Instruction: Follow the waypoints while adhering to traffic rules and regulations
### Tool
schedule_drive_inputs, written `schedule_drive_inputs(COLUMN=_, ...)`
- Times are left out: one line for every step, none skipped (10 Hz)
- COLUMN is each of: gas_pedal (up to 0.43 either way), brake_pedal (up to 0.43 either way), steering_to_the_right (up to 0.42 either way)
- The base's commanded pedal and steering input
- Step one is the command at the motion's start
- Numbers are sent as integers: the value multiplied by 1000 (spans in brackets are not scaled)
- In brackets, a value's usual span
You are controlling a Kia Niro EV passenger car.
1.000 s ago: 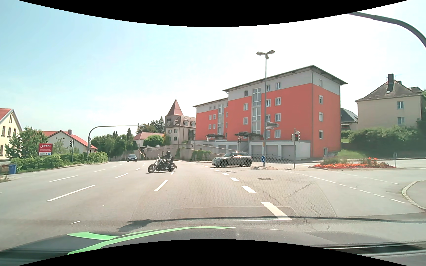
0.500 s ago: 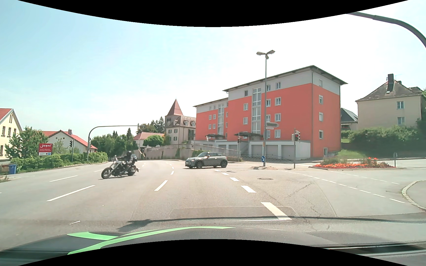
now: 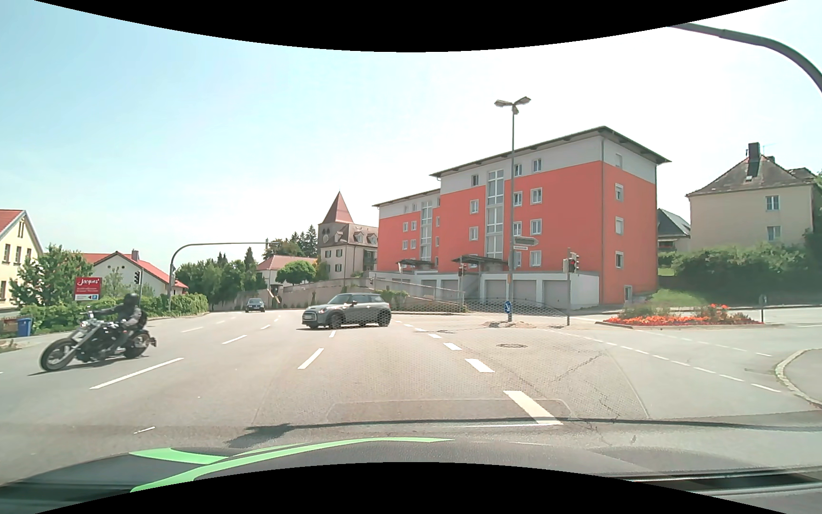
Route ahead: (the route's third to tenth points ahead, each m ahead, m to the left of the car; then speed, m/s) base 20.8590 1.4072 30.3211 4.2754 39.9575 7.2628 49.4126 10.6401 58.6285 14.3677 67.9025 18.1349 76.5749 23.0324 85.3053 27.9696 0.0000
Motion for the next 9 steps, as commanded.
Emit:
schedule_drive_inputs(gas_pedal=0, brake_pedal=262, steering_to_the_right=3)
schedule_drive_inputs(gas_pedal=0, brake_pedal=262, steering_to_the_right=3)
schedule_drive_inputs(gas_pedal=0, brake_pedal=262, steering_to_the_right=3)
schedule_drive_inputs(gas_pedal=0, brake_pedal=262, steering_to_the_right=3)
schedule_drive_inputs(gas_pedal=0, brake_pedal=262, steering_to_the_right=3)
schedule_drive_inputs(gas_pedal=0, brake_pedal=262, steering_to_the_right=3)
schedule_drive_inputs(gas_pedal=0, brake_pedal=262, steering_to_the_right=3)
schedule_drive_inputs(gas_pedal=0, brake_pedal=262, steering_to_the_right=3)
schedule_drive_inputs(gas_pedal=0, brake_pedal=262, steering_to_the_right=3)
